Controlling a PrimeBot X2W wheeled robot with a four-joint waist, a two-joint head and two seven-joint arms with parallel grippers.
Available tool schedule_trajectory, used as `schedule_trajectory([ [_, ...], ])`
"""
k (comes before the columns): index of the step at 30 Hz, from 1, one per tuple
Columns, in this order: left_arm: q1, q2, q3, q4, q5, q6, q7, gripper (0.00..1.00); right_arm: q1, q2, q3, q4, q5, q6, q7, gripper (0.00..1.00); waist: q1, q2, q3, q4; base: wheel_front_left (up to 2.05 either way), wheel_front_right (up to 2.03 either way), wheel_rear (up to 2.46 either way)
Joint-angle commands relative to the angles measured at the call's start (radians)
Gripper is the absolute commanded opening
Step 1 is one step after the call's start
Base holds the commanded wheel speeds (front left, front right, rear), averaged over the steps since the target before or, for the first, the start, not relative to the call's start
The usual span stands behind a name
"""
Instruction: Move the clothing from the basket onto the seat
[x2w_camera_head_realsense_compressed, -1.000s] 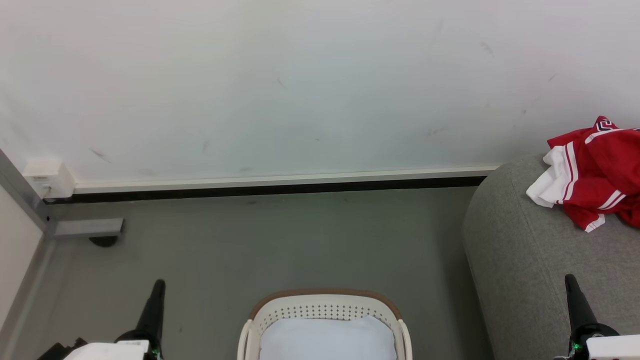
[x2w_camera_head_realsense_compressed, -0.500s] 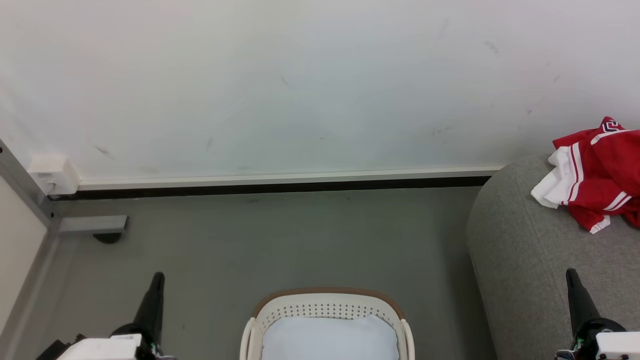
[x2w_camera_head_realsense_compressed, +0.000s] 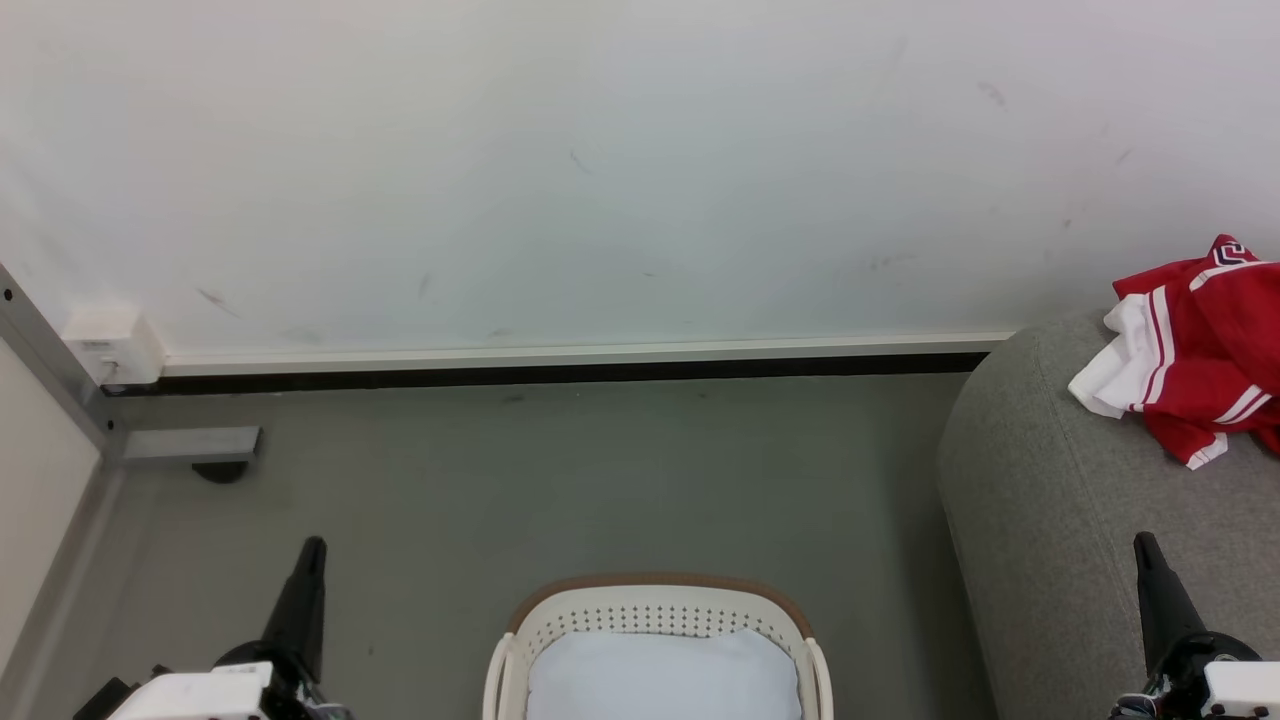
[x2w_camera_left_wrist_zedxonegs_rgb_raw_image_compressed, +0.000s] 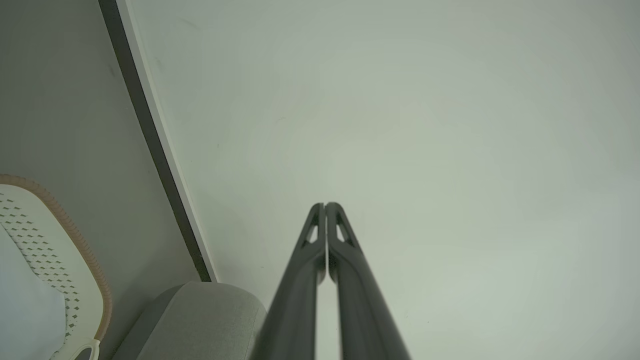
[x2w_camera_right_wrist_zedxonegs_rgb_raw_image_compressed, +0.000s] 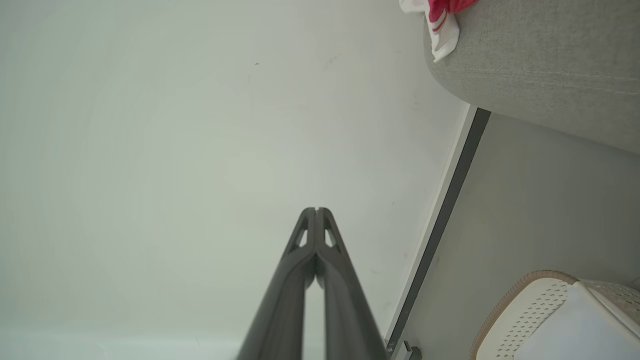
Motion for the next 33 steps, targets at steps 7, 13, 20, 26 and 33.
schedule_trajectory([
  [7, -0.009, 0.001, 0.003, -0.002, -0.014, -0.004, 0.004, 0.0, -0.011, -0.007, -0.004, -0.005, 0.002, -0.002, 0.003, 0.0, 0.0, -0.0001, 0.0, 0.0, 0.0, 0.0, 0.0],
  [13, -0.009, 0.001, 0.003, -0.003, -0.014, -0.004, 0.004, 0.0, -0.012, -0.007, -0.004, -0.005, 0.002, -0.002, 0.003, 0.0, 0.0, -0.0001, 0.0, 0.0, 0.0, 0.0, 0.0],
  [20, -0.009, 0.001, 0.003, -0.003, -0.014, -0.004, 0.004, 0.0, -0.012, -0.007, -0.004, -0.005, 0.002, -0.002, 0.003, 0.0, 0.0, -0.0001, 0.0, 0.0, 0.0, 0.0, 0.0],
  [26, -0.009, 0.001, 0.003, -0.003, -0.014, -0.004, 0.004, 0.0, -0.011, -0.007, -0.004, -0.005, 0.002, -0.002, 0.003, 0.0, 0.0, -0.0001, 0.0, 0.0, 0.0, 0.0, 0.0],
  [33, -0.009, 0.001, 0.003, -0.003, -0.014, -0.004, 0.004, 0.0, -0.011, -0.007, -0.004, -0.005, 0.002, -0.002, 0.003, 0.0, 0.0, -0.0001, 0.0, 0.0, 0.0, 0.0, 0.0],
])
